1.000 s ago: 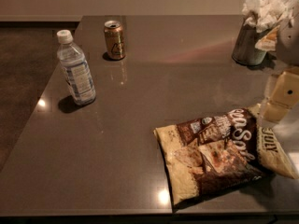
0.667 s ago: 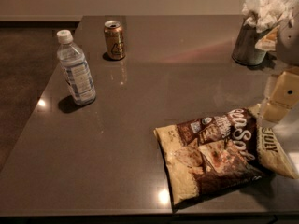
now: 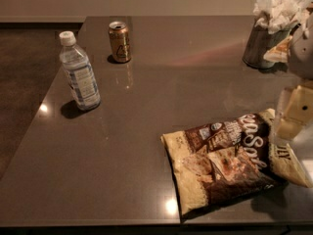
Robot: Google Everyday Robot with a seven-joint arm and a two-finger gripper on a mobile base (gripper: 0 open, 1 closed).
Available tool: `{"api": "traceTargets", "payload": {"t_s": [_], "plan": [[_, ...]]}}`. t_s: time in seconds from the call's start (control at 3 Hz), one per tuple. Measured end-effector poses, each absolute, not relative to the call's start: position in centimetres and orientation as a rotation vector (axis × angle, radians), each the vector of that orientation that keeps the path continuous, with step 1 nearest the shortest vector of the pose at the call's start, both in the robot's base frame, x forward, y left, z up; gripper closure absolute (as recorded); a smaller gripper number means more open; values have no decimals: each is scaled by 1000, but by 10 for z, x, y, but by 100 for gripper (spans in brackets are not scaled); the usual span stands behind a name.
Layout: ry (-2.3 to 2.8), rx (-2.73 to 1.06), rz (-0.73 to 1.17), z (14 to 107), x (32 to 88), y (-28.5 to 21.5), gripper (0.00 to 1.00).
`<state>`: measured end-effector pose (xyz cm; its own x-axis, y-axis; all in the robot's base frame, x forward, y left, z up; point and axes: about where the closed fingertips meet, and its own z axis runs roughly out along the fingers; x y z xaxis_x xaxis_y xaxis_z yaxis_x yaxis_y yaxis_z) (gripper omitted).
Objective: Move brown chip bag near blue plastic bottle
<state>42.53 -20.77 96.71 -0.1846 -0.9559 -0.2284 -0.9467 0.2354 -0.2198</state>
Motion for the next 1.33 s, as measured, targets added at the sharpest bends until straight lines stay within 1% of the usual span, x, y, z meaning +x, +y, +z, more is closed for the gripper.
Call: {"api": "traceTargets", "payload": {"t_s": [0.67, 1.0, 1.33], "plan": [[2088, -1902, 59, 915, 396, -183, 0], [2040, -1949, 84, 896, 393, -175, 0], [2012, -1984, 81, 881, 394, -170, 18]]}}
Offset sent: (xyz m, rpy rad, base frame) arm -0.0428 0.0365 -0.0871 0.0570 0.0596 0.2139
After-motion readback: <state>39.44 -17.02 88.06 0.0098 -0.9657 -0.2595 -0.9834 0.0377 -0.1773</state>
